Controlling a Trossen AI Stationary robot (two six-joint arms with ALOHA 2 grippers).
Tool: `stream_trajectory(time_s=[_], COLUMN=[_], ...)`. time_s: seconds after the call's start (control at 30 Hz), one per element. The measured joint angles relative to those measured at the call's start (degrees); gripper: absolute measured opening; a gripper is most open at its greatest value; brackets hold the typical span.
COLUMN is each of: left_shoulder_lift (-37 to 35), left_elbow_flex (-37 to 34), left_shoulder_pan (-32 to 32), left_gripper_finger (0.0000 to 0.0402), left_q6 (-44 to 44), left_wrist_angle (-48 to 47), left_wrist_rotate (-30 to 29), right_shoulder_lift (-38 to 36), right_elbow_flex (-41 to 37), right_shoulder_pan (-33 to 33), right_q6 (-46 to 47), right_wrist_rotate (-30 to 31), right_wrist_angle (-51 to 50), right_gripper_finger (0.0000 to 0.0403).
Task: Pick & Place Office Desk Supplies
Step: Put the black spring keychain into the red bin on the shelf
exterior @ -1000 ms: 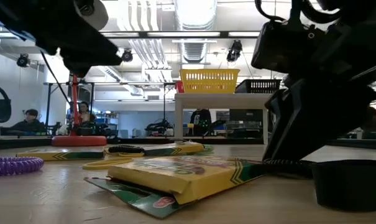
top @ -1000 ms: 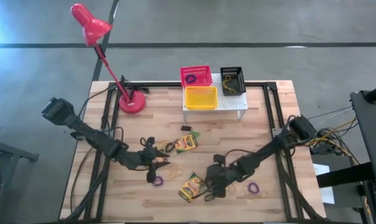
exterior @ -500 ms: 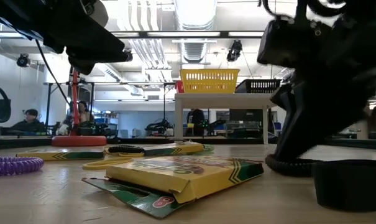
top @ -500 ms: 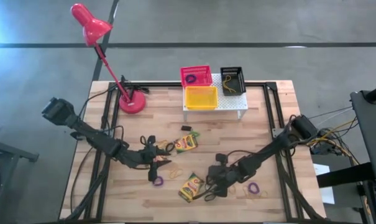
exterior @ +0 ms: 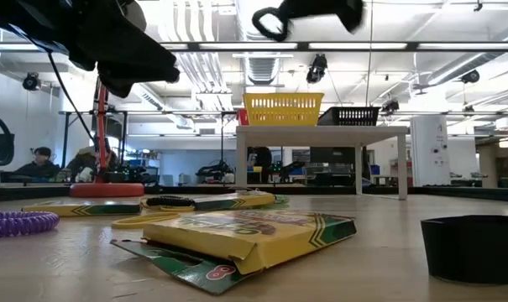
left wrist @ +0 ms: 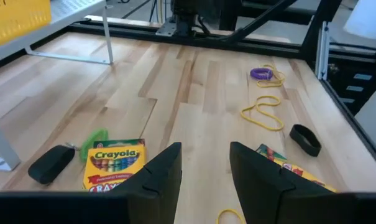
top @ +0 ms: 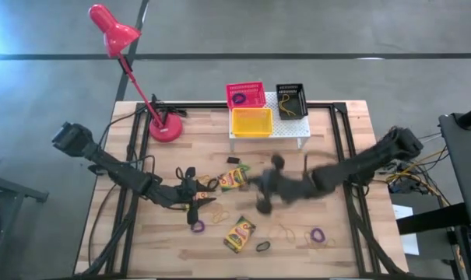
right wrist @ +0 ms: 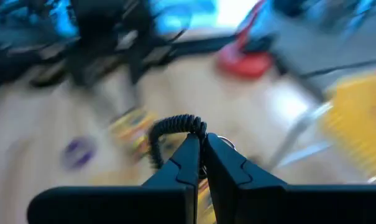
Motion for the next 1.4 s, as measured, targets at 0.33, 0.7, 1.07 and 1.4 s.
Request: stream_trajectory(time_s=[0.33, 0.7, 1.07, 1.4], left_shoulder_lift=[0.0, 0.0, 0.0, 0.0], left_elbow_flex=[0.0, 0.0, 0.0, 0.0], left_shoulder_pan=[0.0, -0.01, -0.15, -0.15], left_gripper_finger=[0.014, 0.014, 0.014, 0.014], left_q6=[-1.5, -2.08, -3.38, -3.39], left_wrist_angle=[0.82, 0.62, 0.64, 0.86], left_wrist_rotate=[0.02, 0.24, 0.24, 0.24], right_shoulder_lift=[4.91, 14.81, 12.09, 14.51], right_elbow_flex=[16.81, 23.5, 24.81, 26.27], right_shoulder_pan=[-24.89, -37.9, -38.91, -50.39], right_q6=[-10.7, -13.69, -15.95, -15.5], right_wrist_rotate=[-3.67, -21.88, -21.66, -20.86], right_wrist_angle=[-21.38, -27.49, -24.93, -18.45], right_gripper_finger=[0.0013, 0.0013, 0.0013, 0.0013])
